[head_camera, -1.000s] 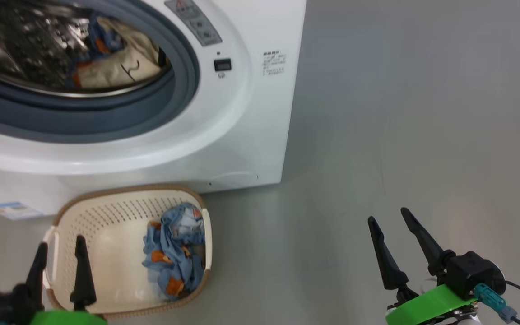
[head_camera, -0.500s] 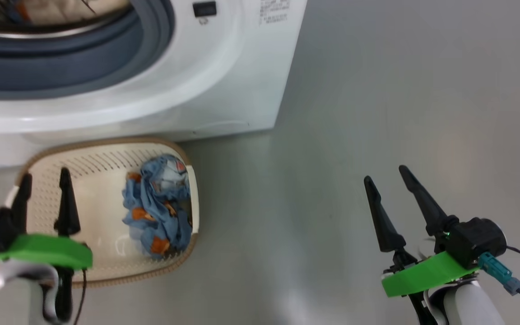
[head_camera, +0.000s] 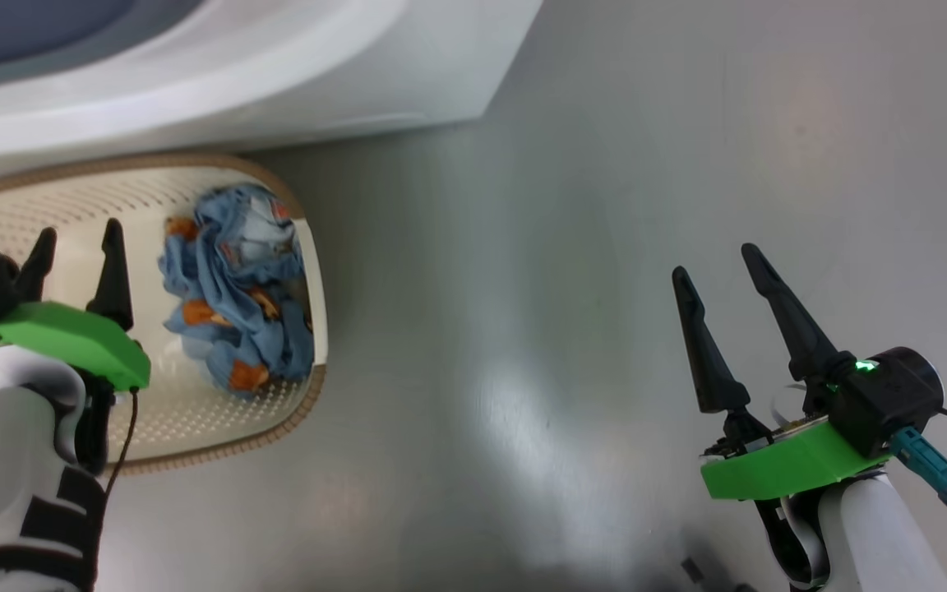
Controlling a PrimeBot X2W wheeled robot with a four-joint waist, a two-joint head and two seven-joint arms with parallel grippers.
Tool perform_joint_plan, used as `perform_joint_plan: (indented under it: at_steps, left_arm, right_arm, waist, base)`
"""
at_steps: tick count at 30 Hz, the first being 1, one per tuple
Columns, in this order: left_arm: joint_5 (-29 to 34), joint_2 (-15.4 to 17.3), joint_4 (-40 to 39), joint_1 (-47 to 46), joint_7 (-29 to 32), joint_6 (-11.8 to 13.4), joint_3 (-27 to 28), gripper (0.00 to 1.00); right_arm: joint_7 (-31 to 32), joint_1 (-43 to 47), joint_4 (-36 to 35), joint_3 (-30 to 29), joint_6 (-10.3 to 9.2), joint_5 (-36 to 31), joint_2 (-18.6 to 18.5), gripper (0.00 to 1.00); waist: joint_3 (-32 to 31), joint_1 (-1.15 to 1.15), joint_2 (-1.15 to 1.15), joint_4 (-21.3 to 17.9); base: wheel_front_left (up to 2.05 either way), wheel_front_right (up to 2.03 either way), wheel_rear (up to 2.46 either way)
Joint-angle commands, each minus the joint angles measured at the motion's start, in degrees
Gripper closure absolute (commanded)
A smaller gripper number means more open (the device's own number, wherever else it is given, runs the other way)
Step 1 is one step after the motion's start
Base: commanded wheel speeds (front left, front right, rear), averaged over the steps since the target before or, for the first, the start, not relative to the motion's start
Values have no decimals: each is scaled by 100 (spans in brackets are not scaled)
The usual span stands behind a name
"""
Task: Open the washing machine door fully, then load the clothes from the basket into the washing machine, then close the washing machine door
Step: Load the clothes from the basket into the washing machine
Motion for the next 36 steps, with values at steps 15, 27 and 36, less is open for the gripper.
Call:
perform_joint_plan:
  at_steps: [15, 27, 36]
  left_arm:
    - [-998, 213, 1374, -846, 471, -39, -878, 0]
    - [-2310, 406, 1403, -962, 1257, -40, -1596, 0]
    - [-2754, 517, 1640, -1312, 1426, -40, -1852, 0]
  right_arm:
    - [-27, -139, -205, 215, 8, 36, 22, 0]
    - [-27, -210, -179, 254, 8, 136, 22, 0]
    - [-27, -229, -241, 256, 8, 190, 22, 0]
  waist:
    - [966, 0, 0, -148]
    - [1121, 0, 0, -244]
    - [1380, 0, 0, -375]
  base:
    - [0, 0, 0]
    - [0, 0, 0]
    - [0, 0, 0]
